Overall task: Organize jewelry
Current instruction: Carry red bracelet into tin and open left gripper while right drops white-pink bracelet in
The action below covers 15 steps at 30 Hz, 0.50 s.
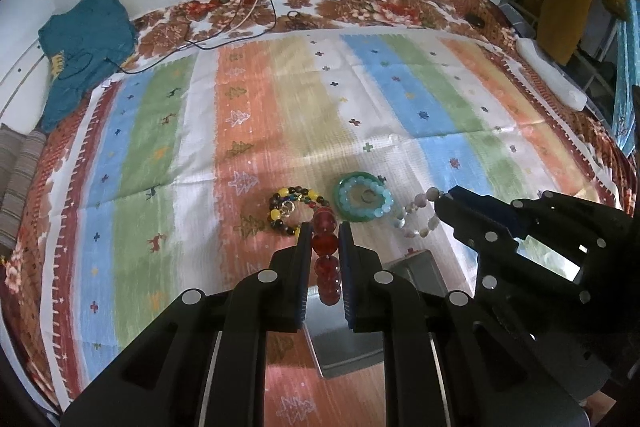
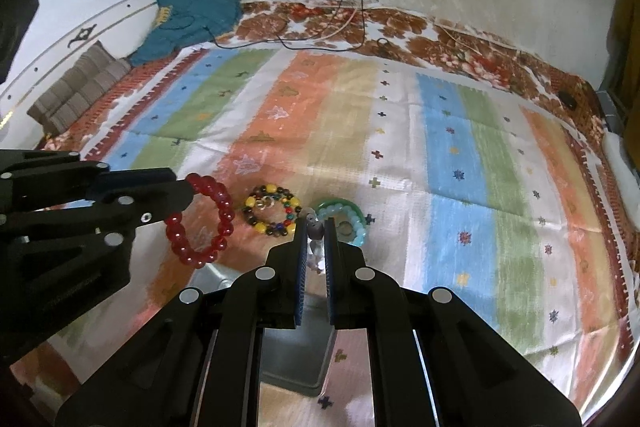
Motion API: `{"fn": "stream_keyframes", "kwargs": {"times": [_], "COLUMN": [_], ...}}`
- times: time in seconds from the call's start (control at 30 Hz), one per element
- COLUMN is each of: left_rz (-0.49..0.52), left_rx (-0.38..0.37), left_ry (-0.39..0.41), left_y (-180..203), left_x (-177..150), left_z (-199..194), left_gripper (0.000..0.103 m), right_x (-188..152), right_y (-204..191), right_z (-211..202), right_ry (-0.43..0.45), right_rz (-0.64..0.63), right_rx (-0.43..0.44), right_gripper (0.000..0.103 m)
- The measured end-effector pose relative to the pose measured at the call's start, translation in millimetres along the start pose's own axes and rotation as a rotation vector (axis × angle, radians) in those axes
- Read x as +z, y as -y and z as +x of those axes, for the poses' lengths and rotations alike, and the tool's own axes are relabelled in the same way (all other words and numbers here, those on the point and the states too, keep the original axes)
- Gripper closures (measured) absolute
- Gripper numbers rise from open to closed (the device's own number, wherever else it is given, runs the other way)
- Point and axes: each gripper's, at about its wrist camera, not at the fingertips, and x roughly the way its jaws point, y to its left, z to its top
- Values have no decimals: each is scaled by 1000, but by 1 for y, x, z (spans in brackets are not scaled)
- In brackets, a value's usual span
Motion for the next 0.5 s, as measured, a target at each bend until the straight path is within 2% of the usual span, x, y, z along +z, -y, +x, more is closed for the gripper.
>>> {"fn": "stream_keyframes", "kwargs": {"times": [0.5], "left_rz": [29], "left_rx": [-2], "left_ry": [42], "left_y": [10], "left_x": [-32], "left_z": [-29], "left_gripper": [90], "right_x": [-31], "right_y": [-12], "right_z": [-28], "right_ry": [4], "right_rz": [-18], "right_rx": [15], "right_gripper": [94]}}
